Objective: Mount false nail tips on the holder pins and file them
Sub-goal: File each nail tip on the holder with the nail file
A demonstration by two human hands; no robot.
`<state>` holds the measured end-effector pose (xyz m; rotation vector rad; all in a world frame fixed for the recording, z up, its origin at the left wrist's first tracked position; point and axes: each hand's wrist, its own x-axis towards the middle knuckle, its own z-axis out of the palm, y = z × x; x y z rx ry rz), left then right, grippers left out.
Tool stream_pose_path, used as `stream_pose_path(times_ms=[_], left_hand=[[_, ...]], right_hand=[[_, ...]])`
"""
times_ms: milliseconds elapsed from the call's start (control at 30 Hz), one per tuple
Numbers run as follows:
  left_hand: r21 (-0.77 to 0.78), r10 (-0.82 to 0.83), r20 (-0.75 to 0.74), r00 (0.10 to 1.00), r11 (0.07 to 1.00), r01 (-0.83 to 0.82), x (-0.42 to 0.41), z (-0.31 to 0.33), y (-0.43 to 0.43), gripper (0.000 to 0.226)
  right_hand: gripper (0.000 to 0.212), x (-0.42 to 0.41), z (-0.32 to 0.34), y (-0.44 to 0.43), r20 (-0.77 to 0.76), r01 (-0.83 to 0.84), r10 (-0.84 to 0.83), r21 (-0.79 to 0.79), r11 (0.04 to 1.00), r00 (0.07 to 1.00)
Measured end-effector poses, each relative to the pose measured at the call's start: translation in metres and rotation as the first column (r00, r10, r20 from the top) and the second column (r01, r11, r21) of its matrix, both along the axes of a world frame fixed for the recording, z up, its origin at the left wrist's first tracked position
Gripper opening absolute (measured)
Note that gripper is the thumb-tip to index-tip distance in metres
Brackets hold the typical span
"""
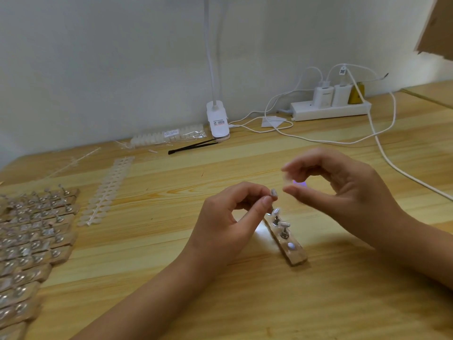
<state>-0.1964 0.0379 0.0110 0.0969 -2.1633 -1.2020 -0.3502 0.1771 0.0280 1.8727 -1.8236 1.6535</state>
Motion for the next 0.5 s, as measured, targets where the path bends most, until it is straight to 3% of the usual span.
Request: stream_pose_path(times_ms=[67,100,500], left_hand=[[0.008,-0.029,-0.01,1.0,1.0,0.029,-0.0009,-0.0003,0.0003,0.015],[0.009,-0.039,-0.013,0.999,0.999,0.039,-0.001,-0.0006,0.0003,0.015],[-0.018,-0.011,-0.017,1.0,1.0,0.011,-0.0016,-0.0021,-0.0005,0.013]], right_hand=[[0.03,0.0004,-0.0015,-0.0009,0.163,-0.043,0.04,0.018,0.999,0.986],[0.029,0.001,-0.0034,-0.0017,0.167,-0.052,0.047,0.028,0.998,0.985],[0.028,0.0048,-0.0068,-0.0028,0.033,-0.076,0.075,0.043,0.996,0.997]])
